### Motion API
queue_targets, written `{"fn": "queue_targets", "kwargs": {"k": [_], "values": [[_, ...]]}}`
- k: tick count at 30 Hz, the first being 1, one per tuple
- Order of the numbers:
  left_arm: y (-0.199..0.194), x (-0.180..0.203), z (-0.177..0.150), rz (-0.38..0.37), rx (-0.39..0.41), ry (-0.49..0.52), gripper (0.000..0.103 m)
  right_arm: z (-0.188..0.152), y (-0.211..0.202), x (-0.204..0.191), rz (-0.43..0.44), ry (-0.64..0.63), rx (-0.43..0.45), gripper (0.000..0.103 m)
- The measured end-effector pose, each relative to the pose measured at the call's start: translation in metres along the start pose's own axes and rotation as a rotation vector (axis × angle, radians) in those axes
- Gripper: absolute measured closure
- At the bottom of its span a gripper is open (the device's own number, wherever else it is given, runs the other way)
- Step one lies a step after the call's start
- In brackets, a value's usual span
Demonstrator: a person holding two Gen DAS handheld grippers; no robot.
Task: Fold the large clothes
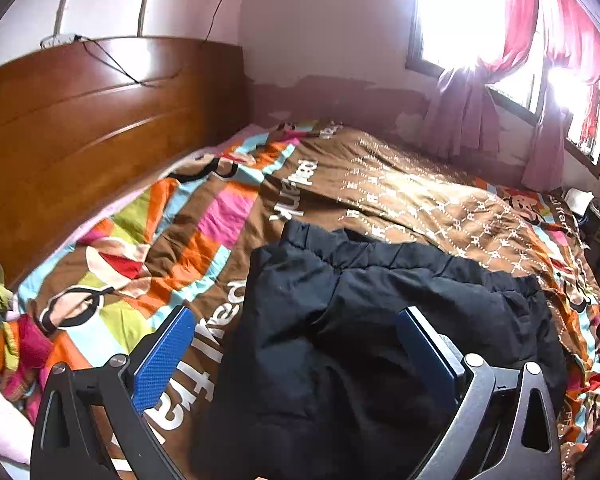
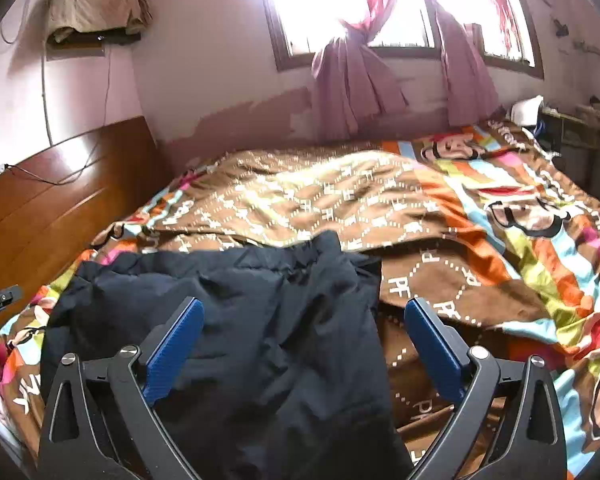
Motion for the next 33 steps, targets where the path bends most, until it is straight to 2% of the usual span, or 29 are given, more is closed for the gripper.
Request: {"fn": "queue_targets", "kwargs": {"k": [10,20,33], "values": [[-0.05,0.003,0.01,-0.018,0.098,0.012,0.001,0.022,-0.036,-0.027,0.032,-0.055,0.094,0.004],[-0.085,-0.003,0.011,-0.029,0.177,0.0,0.001,0.024,-0.064,-0.045,0.05,-0.09,0.139,0.004],[-0.141,-0.011,-0.014,-0.068,0.269,-0.009,0.001,0.011,-0.123,-0.09,0.091,-0.146,0.195,0.004]]}}
Point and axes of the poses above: each gripper's, at about its wrist camera, not at the fingertips, and y roughly the way its jaws point, x to its right, z to its top, the point moved 10 cm from there along y, roughly the way its jaws point, and after that the axes turned 14 degrees about z, right-handed, at the moved point
